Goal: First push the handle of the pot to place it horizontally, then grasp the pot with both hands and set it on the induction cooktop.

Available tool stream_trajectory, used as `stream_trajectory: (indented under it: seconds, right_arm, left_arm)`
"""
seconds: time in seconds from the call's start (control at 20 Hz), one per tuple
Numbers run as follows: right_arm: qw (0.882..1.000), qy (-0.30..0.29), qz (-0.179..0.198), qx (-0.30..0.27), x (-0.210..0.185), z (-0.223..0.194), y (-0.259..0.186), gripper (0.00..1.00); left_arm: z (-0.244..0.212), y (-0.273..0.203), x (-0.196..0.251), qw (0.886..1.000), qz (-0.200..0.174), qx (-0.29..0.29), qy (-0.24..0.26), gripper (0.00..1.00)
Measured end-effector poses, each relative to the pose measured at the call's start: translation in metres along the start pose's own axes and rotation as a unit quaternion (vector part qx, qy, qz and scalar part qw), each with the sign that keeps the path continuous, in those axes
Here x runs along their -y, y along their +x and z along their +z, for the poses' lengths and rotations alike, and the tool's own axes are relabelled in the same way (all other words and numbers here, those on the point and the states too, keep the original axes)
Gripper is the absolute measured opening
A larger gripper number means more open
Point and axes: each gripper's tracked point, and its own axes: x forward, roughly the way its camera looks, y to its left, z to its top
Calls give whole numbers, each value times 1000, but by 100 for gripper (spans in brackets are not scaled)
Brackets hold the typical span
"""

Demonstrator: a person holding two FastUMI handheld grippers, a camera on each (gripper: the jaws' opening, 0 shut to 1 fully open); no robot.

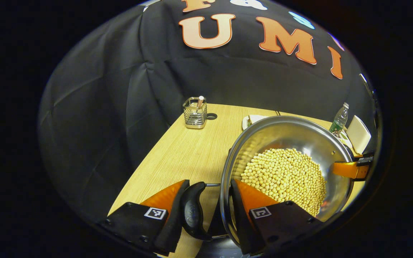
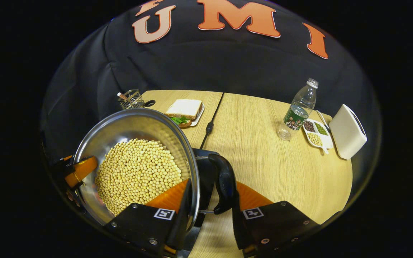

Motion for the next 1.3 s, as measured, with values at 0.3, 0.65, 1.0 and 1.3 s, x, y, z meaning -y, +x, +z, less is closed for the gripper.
stream_trajectory:
  seconds: [0.3, 0.65, 1.0, 1.3]
  right_arm:
    - [1000, -3, -5, 2, 12, 18, -12, 54]
    - [999, 20, 37, 0, 32, 29, -19, 66]
    - [994, 19, 33, 107, 76, 99, -118, 84]
    - [980, -10, 18, 199, 118, 105, -218, 94]
  left_arm:
    - [5, 4, -10, 1000, -7, -3, -6, 67]
    - [11, 6, 1, 999, 15, 23, 23, 84]
    - [64, -50, 9, 992, 28, 125, -4, 91]
    - [141, -159, 45, 968, 13, 251, -30, 88]
